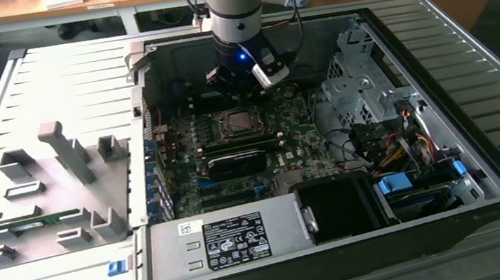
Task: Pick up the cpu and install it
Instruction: 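Install the first cpu locking lever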
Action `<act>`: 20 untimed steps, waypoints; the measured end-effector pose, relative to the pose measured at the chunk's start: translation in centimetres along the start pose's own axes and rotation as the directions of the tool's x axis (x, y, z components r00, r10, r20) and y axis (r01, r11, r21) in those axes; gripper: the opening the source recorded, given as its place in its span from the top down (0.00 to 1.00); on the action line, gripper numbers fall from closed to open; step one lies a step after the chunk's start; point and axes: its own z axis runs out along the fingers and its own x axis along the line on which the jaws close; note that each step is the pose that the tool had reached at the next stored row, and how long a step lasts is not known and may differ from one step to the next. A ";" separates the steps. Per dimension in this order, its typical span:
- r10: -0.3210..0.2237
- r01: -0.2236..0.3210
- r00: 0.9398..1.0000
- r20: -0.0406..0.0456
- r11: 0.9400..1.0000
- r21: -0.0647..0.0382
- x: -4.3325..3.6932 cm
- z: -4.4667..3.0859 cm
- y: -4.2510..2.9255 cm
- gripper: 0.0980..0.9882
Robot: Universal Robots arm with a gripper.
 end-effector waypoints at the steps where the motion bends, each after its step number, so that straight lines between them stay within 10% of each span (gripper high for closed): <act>1: 0.000 0.000 1.000 0.000 1.000 0.000 -0.05 0.06 0.00 0.99; 20: 0.000 0.000 1.000 0.000 1.000 0.011 -0.27 0.15 0.00 0.99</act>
